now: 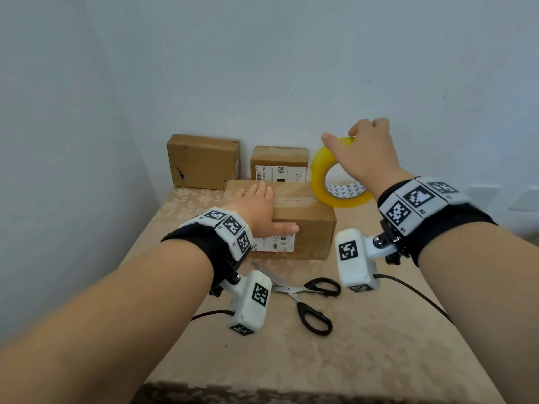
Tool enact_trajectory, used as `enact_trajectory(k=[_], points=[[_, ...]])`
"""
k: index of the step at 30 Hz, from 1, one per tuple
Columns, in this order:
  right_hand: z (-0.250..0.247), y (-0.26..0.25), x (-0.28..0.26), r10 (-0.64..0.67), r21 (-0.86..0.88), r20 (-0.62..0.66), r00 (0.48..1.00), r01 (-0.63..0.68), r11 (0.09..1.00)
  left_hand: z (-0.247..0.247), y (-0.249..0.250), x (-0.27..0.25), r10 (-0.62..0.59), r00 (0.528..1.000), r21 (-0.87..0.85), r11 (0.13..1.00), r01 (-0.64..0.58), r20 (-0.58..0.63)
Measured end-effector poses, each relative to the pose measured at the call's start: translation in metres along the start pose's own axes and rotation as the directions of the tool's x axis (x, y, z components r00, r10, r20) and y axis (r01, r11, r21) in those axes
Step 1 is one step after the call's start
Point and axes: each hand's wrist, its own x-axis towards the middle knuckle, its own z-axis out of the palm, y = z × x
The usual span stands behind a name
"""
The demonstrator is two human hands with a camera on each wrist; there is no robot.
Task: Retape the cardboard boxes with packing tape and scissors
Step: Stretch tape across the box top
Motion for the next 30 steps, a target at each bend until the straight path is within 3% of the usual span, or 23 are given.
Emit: enact_trajectory(k=[7, 12, 15, 19, 25, 30], points=[[-0.008, 0.004, 0.002, 0.006, 0.064, -0.019, 1.0, -0.005, 0.998, -0.003, 0.03, 0.012, 0.144, 0.988, -0.007, 0.99, -0.144, -0.06], [-0.004, 0.004, -0.003, 0.127, 0.2, 0.142, 0.982, -0.155, 0.968, 0.004, 0.011, 0.007, 0.186, 0.98, -0.049, 0.981, -0.189, -0.075], [-0.004, -0.006, -0.002, 0.13, 0.207, 0.199, 0.971, -0.171, 0.963, 0.004, -0.005, 0.005, 0.197, 0.978, -0.054, 0.978, -0.201, -0.064], [-0.004, -0.012, 0.0, 0.086, 0.118, 0.202, 0.976, -0.112, 0.987, 0.005, -0.013, 0.002, 0.191, 0.979, -0.061, 0.979, -0.195, -0.065], [-0.015, 0.018, 0.002, 0.179, 0.142, 0.211, 0.961, -0.211, 0.967, 0.003, -0.008, 0.005, 0.233, 0.971, -0.056, 0.97, -0.236, -0.058], [-0.016, 0.04, 0.005, 0.187, -0.091, 0.215, 0.958, -0.171, 0.981, 0.006, -0.011, 0.006, 0.229, 0.972, -0.081, 0.969, -0.232, -0.05]])
